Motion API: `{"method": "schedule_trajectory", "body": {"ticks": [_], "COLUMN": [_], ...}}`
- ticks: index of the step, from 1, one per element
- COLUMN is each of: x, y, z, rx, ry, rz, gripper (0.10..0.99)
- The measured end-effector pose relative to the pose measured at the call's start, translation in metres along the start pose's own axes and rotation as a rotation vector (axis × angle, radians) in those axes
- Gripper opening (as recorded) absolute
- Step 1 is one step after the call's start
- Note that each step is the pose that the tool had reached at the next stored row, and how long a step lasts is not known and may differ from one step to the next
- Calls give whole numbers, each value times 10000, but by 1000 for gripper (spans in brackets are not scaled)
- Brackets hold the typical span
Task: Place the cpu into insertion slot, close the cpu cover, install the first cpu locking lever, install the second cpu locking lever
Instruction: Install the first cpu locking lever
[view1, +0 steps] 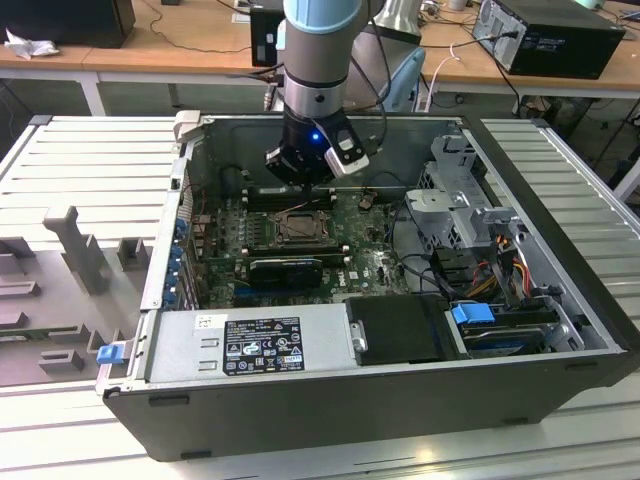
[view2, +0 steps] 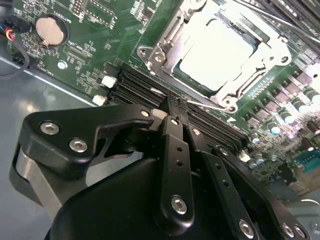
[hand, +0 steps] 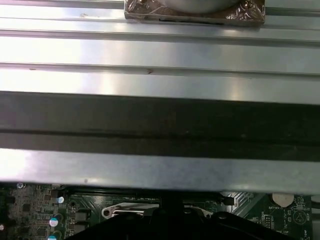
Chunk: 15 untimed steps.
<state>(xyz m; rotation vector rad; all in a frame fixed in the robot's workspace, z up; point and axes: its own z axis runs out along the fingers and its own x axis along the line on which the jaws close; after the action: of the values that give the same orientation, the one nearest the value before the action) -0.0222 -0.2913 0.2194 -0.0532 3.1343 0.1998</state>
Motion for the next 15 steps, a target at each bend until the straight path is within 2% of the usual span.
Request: {"method": "schedule_trajectory", "body": {"ticks": [6,10,15], "x": [-59,-61,-62], "y": [-9,-16,-18], "z": [61,115,132], "rx": [-1,-1,-1], "ry": [2,8,10], "rz": [-22,-64,-85], "gripper": [106,106,106]}}
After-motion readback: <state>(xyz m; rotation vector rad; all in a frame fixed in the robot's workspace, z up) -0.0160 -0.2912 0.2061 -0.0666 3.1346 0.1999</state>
